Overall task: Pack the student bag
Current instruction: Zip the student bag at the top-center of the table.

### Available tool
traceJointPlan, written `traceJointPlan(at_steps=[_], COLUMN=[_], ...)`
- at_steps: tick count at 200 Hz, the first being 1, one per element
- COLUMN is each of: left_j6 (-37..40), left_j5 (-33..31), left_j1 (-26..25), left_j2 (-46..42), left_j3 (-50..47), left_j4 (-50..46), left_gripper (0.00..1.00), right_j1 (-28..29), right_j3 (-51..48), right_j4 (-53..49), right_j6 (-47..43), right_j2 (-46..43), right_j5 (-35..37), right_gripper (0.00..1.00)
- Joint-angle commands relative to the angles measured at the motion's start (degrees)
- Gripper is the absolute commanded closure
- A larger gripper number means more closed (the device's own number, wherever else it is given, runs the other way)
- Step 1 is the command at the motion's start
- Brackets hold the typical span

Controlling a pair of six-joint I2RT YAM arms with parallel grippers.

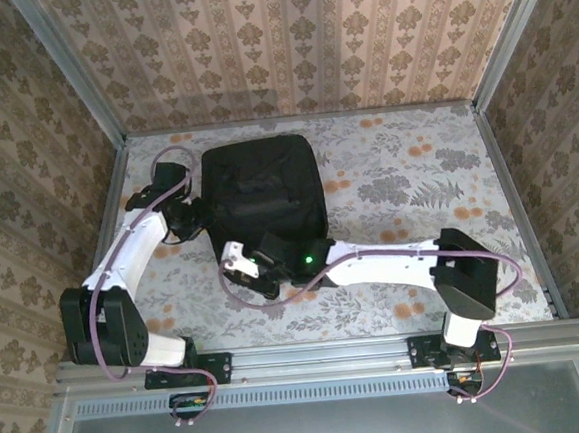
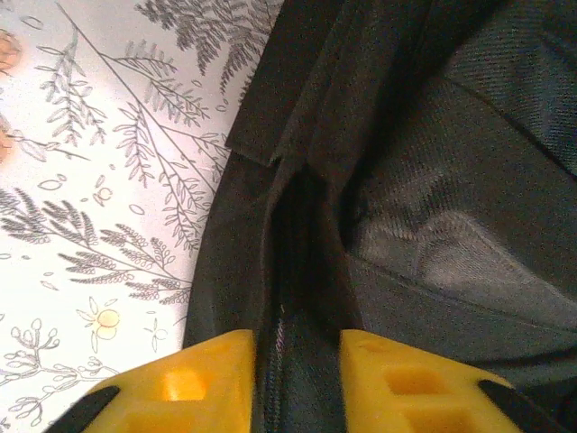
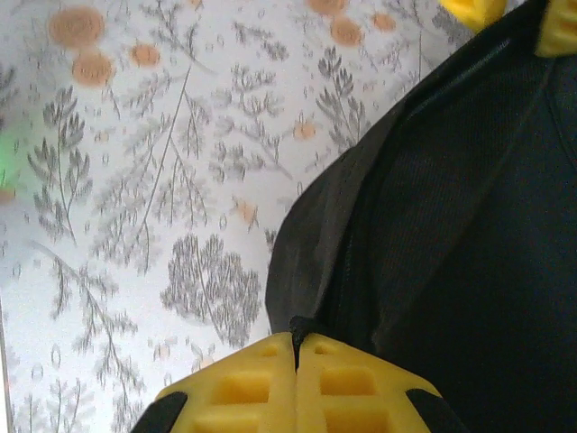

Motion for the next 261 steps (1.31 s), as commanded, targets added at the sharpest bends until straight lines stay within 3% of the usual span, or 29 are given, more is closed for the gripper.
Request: traceJointPlan(at_steps=[1, 57, 101, 173, 184, 215, 261], left_j6=[1.0, -4.89, -5.72, -7.81, -7.1, -4.56, -1.36], left_j5=[-3.23, 5.3, 2.3, 4.61, 3.5, -0.97, -1.92], left_j1=[0.2, -0.63, -1.68, -4.8, -4.89, -4.55, -1.55], left_j2=[-6.25, -13.57, -15.86, -15.19, -14.71, -14.77, -15.64], left_j3=[-1.82, -9.59, -11.5, -16.27, -15.89, -14.8, -15.39], left_j4=[-4.39, -4.72, -8.58, -2.01, -2.02, -3.58, -5.03], left_gripper=[0.64, 0.57, 0.59, 0.65, 0.7, 1.0, 1.0], right_j1=[-0.4, -1.76, -2.01, -2.11, -2.12, -2.47, -3.23], right_j3=[5.28, 4.66, 3.39, 2.22, 2.17, 0.2, -8.63], right_j4=[3.12, 5.46, 5.72, 7.19, 6.81, 4.58, 3.0], right_j6=[2.26, 4.57, 4.82, 5.82, 5.69, 5.6, 3.79], right_j2=[2.54, 3.19, 2.5, 2.66, 2.66, 1.25, -4.41], right_j5=[-2.82, -3.57, -3.08, -4.49, -4.63, -4.74, -4.02], right_gripper=[1.0, 1.0, 1.0, 1.0, 1.0, 1.0, 1.0])
